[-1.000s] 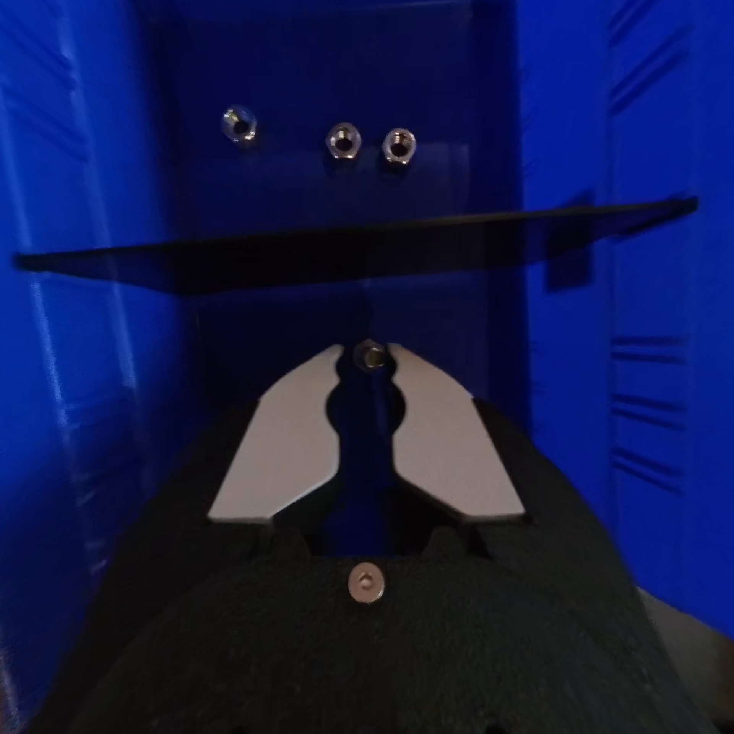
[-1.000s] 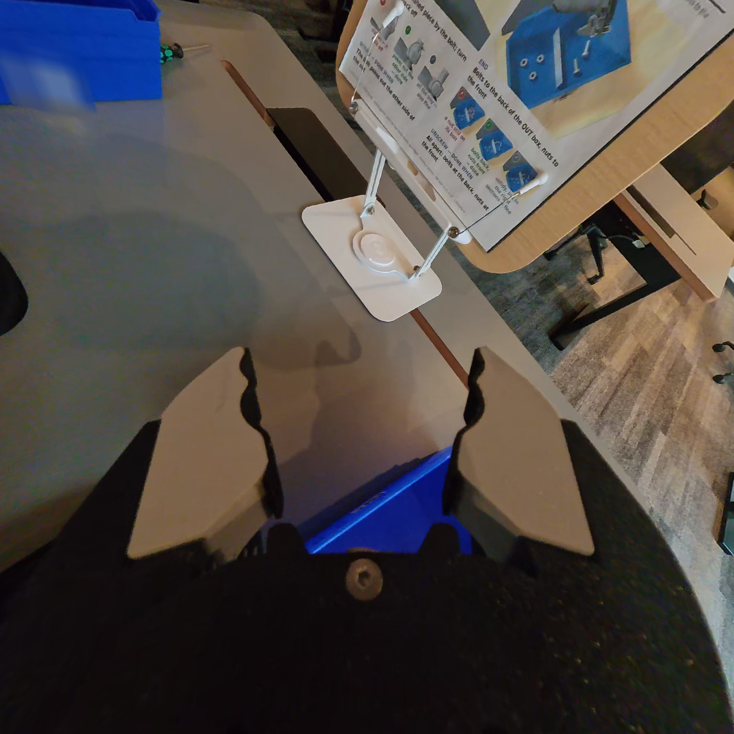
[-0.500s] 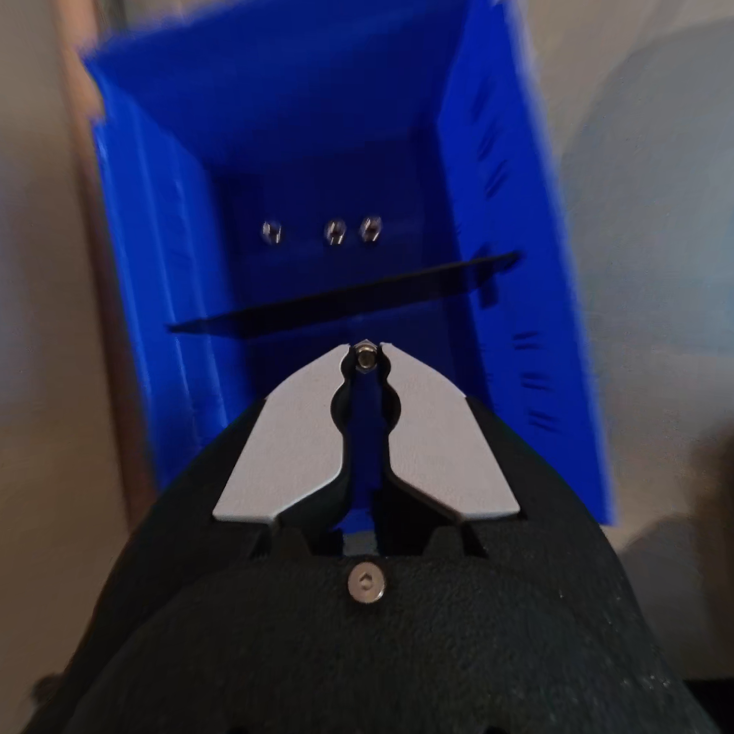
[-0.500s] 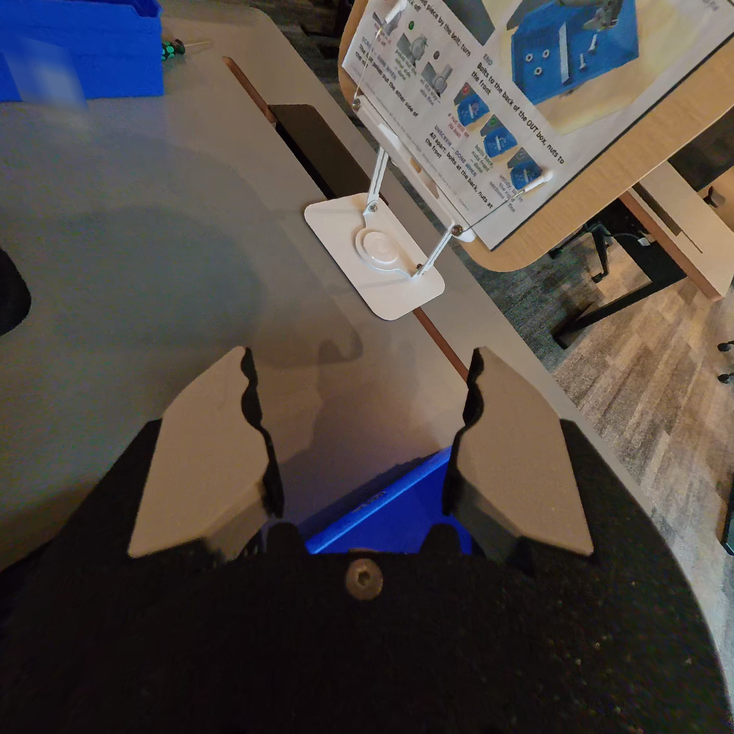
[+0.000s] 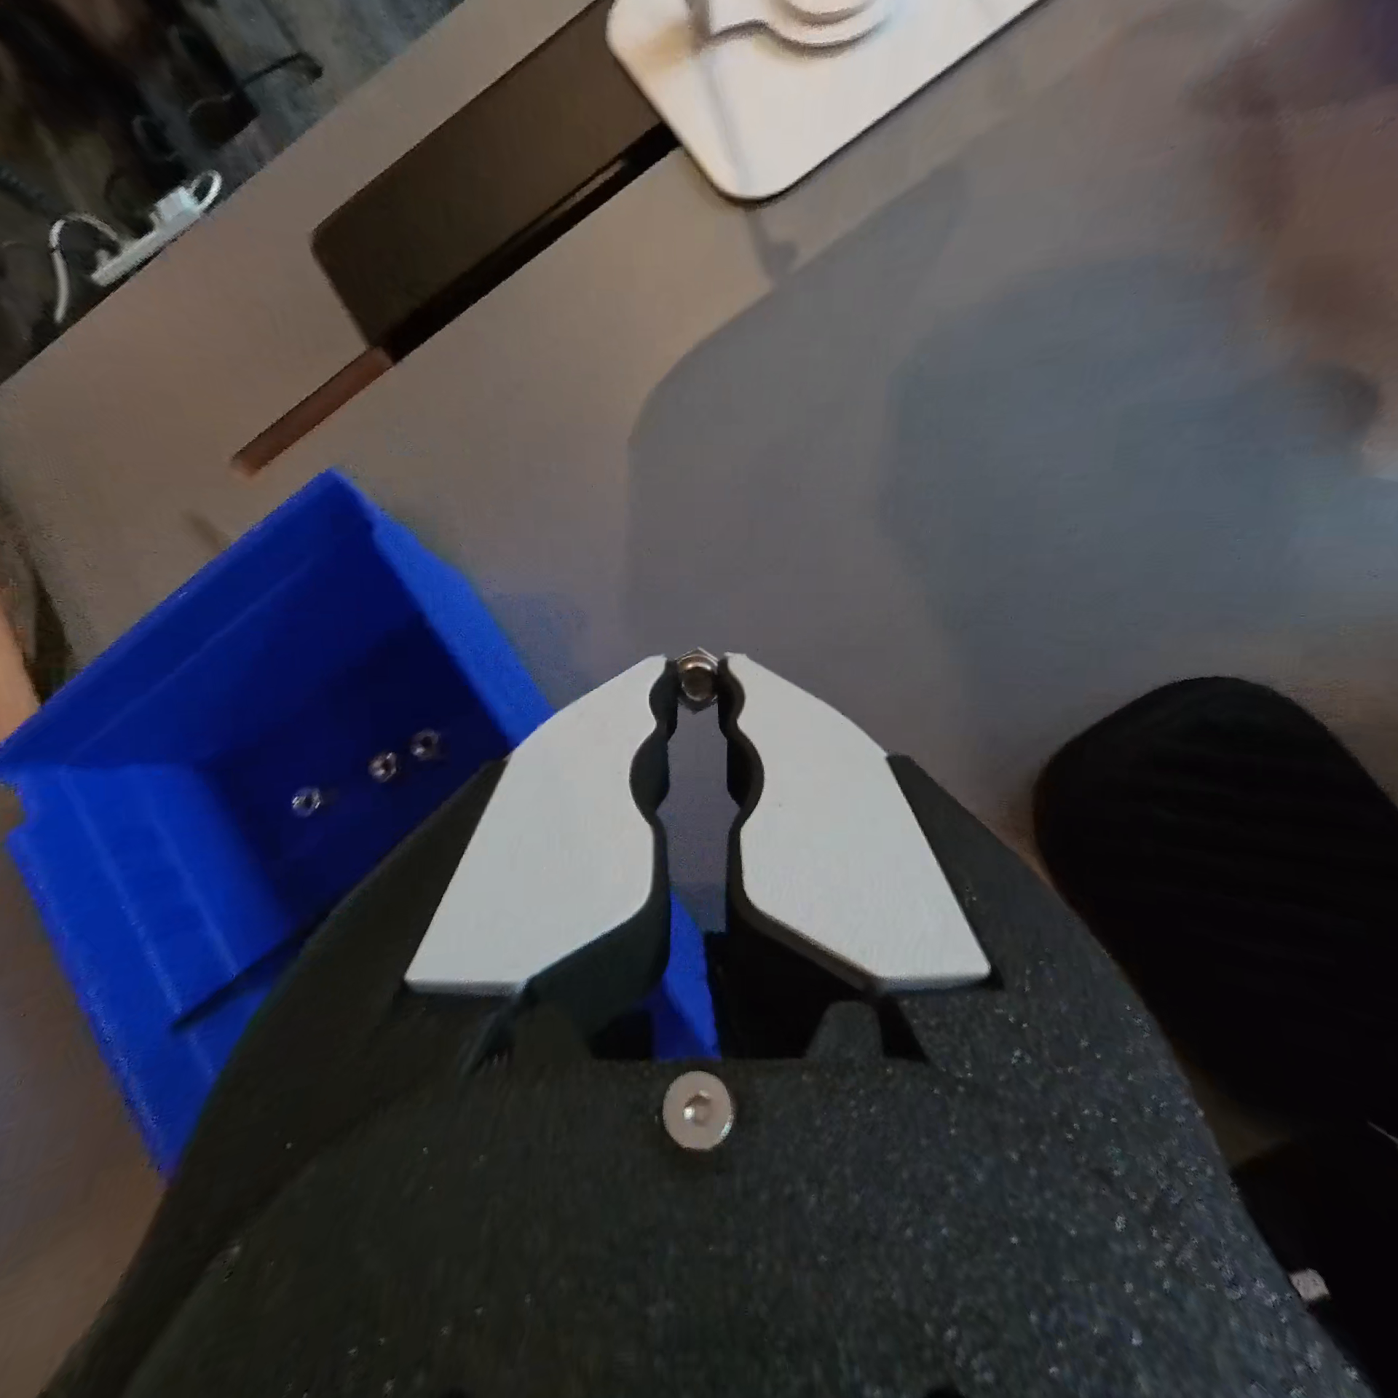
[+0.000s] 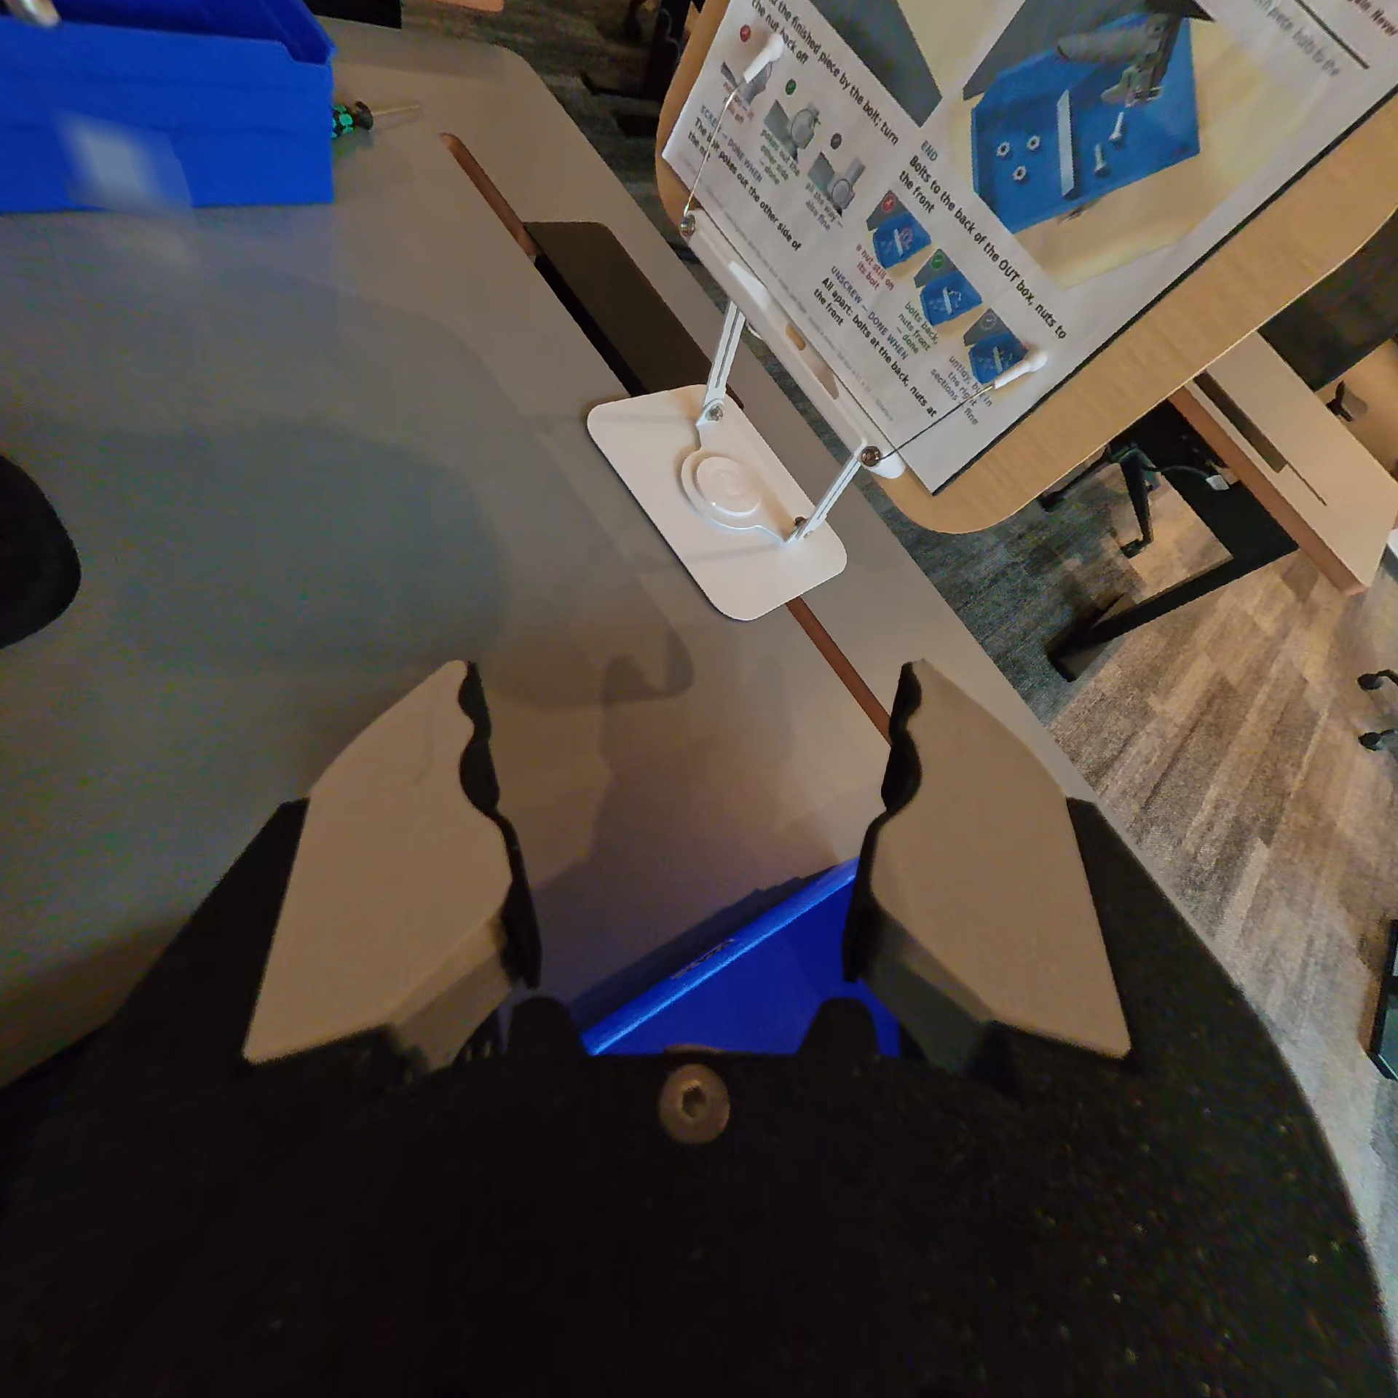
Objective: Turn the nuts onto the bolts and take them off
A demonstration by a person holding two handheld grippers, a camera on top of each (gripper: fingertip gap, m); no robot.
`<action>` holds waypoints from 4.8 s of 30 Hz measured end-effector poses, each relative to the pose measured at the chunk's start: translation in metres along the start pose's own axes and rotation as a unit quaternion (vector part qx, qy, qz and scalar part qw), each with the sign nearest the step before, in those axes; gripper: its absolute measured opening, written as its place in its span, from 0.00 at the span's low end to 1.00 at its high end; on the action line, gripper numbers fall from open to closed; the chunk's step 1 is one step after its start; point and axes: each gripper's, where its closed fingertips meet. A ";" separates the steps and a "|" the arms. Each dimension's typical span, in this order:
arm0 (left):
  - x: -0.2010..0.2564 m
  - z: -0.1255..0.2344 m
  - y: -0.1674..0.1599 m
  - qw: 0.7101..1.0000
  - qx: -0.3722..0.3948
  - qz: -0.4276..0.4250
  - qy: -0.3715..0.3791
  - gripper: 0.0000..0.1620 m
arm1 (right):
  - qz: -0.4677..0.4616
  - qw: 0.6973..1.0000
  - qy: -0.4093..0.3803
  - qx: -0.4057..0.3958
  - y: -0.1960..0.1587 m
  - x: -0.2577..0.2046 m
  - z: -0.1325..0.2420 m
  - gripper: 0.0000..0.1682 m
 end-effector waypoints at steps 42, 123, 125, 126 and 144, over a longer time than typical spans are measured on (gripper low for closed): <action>0.213 -0.131 -0.012 0.978 -0.047 -0.072 -0.188 0.06 | 0.017 1.000 0.009 -0.011 0.000 -0.007 0.005 0.60; -0.229 -0.093 -0.174 0.881 -0.255 0.355 0.179 0.27 | 0.012 0.999 0.006 -0.050 -0.022 0.001 0.002 0.61; -0.230 -0.093 -0.175 0.880 -0.258 0.356 0.181 0.25 | 0.011 0.999 0.004 -0.049 -0.022 0.001 0.002 0.61; -0.230 -0.093 -0.176 0.879 -0.259 0.357 0.180 0.24 | 0.010 0.999 0.004 -0.050 -0.022 0.002 0.002 0.61; -0.220 -0.100 -0.182 0.863 -0.300 0.383 0.133 0.18 | 0.018 0.998 0.003 -0.053 -0.021 0.000 0.003 0.61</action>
Point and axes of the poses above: each gripper's, where its closed fingertips meet, z back along the fingers, y out of its top, x = y × z across the jaws, and after that the axes turned 10 degrees about x, right-handed
